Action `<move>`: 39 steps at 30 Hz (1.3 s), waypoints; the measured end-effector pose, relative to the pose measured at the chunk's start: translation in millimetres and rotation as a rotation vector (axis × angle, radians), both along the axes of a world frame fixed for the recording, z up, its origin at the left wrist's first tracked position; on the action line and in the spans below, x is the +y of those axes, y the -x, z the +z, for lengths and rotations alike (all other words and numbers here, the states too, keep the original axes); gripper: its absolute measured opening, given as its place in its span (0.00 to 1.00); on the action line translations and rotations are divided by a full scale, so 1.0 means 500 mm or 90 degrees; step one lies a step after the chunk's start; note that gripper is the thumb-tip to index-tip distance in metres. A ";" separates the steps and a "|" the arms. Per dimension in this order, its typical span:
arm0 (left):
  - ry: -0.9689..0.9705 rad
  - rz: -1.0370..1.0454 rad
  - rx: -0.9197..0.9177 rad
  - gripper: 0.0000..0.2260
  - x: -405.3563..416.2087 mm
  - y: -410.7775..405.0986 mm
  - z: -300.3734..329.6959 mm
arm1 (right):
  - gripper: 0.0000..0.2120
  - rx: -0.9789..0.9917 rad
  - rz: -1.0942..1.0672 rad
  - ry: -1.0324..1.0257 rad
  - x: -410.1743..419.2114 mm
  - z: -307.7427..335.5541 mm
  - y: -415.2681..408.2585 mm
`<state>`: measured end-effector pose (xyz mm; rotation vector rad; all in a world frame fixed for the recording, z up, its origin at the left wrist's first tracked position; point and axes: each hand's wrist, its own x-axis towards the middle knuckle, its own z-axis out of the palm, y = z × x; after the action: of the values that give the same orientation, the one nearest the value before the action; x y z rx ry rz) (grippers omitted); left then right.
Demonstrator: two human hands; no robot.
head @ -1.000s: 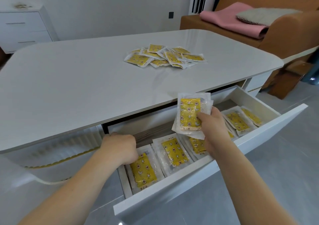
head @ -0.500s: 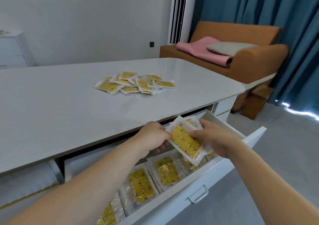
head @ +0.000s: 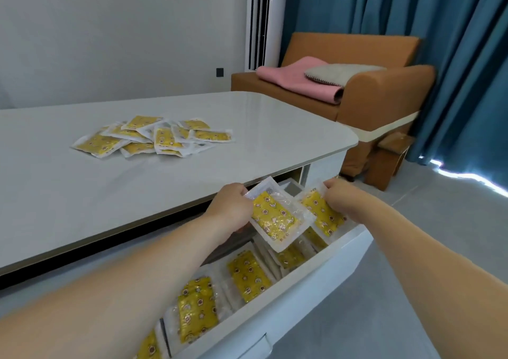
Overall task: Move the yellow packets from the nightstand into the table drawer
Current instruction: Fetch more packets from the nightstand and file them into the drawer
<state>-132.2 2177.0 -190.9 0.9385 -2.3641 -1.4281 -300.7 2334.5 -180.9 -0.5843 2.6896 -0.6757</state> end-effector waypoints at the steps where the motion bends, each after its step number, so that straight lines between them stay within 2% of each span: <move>1: 0.027 -0.017 -0.019 0.08 0.008 0.011 -0.011 | 0.14 0.006 0.012 -0.019 0.001 -0.008 0.005; 5: 0.110 -0.067 -0.119 0.07 0.037 0.040 -0.054 | 0.11 0.021 0.043 -0.095 0.001 -0.038 0.014; 9: 0.120 -0.068 -0.187 0.11 0.047 0.073 -0.076 | 0.14 0.007 0.056 -0.168 -0.005 -0.051 0.022; 12: 0.144 -0.088 -0.214 0.11 0.057 0.091 -0.087 | 0.14 0.004 0.065 -0.204 -0.006 -0.049 0.021; 17: 0.306 -0.137 -0.260 0.11 0.063 0.095 -0.103 | 0.14 0.016 0.065 -0.217 -0.011 -0.053 0.024; 20: 0.323 -0.150 -0.270 0.12 0.065 0.092 -0.109 | 0.13 0.046 0.078 -0.232 -0.012 -0.057 0.019; 28: 0.431 -0.207 -0.181 0.13 0.077 0.070 -0.092 | 0.11 0.219 0.089 -0.271 -0.016 -0.037 -0.014; 31: 0.473 -0.222 -0.118 0.13 0.077 0.049 -0.061 | 0.08 0.248 0.101 -0.259 -0.012 -0.002 -0.034; 34: 0.545 -0.221 -0.024 0.13 0.066 0.019 -0.009 | 0.11 0.264 0.105 -0.195 -0.008 0.042 -0.057; 39: 0.647 -0.176 0.106 0.15 0.003 -0.065 0.090 | 0.16 0.298 0.106 -0.013 -0.044 0.118 -0.148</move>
<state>-99.5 2178.6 -145.8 0.2088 -2.6190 -0.1866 -226.6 2312.5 -121.9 -1.0629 3.0137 -0.5147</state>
